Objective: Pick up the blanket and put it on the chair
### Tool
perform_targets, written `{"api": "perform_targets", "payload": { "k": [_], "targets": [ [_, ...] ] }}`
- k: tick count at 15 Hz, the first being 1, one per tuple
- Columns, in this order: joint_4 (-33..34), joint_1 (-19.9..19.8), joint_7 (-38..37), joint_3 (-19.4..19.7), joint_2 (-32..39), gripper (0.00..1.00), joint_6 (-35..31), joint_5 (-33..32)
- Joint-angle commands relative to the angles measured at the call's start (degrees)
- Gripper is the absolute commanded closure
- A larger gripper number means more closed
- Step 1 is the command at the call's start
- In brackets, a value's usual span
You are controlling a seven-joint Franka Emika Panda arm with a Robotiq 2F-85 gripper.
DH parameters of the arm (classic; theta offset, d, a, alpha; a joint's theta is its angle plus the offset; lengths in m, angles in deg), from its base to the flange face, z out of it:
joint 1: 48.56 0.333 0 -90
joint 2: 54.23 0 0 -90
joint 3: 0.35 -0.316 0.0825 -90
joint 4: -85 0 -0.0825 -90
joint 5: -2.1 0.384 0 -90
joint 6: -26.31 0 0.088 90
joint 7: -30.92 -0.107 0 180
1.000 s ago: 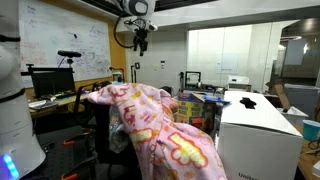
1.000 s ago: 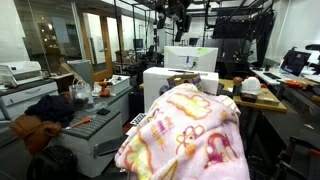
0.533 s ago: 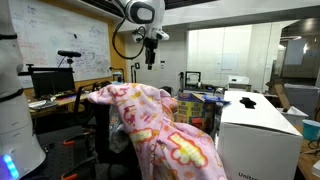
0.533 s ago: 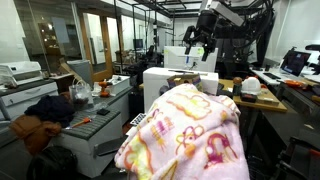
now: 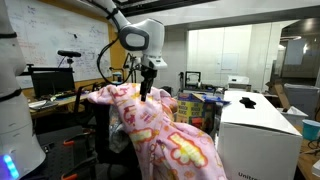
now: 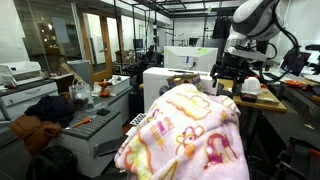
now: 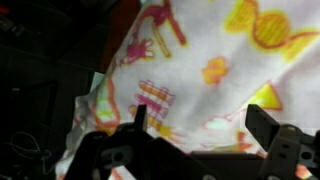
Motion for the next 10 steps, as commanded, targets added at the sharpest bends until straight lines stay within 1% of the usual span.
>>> {"api": "perform_targets", "payload": {
  "k": [1, 3, 5, 10],
  "targets": [
    [-7.3, -1.5, -7.7, 1.1, -0.9, 0.00, -5.9, -0.7],
    [-9.3, -2.3, -12.2, 1.8, 0.3, 0.00, -8.7, -0.7],
    [-9.7, -2.6, -17.5, 2.3, 2.0, 0.00, -10.8, -0.8],
    [-8.1, -2.6, -31.3, 3.6, 8.1, 0.00, -13.5, -0.6]
  ]
}}
